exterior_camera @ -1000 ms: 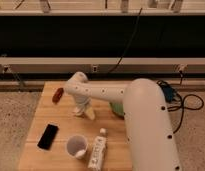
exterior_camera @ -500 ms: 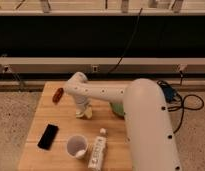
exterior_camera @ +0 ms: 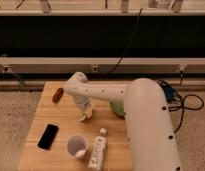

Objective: Wipe the white sponge on the table

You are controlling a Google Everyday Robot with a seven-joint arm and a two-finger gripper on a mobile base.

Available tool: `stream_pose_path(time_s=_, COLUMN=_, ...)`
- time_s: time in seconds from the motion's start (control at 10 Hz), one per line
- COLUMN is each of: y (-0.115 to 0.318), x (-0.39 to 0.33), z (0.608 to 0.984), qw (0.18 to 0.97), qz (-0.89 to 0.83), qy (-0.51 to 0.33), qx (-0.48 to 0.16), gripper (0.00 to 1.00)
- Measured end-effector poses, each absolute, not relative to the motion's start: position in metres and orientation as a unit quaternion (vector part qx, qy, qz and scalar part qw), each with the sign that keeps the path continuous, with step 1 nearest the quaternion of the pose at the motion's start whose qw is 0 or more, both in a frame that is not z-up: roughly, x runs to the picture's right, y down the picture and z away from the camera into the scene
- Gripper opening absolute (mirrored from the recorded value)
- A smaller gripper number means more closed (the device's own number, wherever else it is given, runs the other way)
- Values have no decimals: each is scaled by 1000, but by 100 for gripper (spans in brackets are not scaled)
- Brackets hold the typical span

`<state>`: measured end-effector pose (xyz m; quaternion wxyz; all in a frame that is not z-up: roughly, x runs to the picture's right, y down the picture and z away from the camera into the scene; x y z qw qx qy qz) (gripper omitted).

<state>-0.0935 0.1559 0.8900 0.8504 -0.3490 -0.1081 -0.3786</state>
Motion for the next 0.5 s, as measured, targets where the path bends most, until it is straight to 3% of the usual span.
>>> stream_pose_path(time_s=0.5, y=153, x=-88, z=891, qw=853, qz=-374, qy=-110, qx=-348, gripper=0)
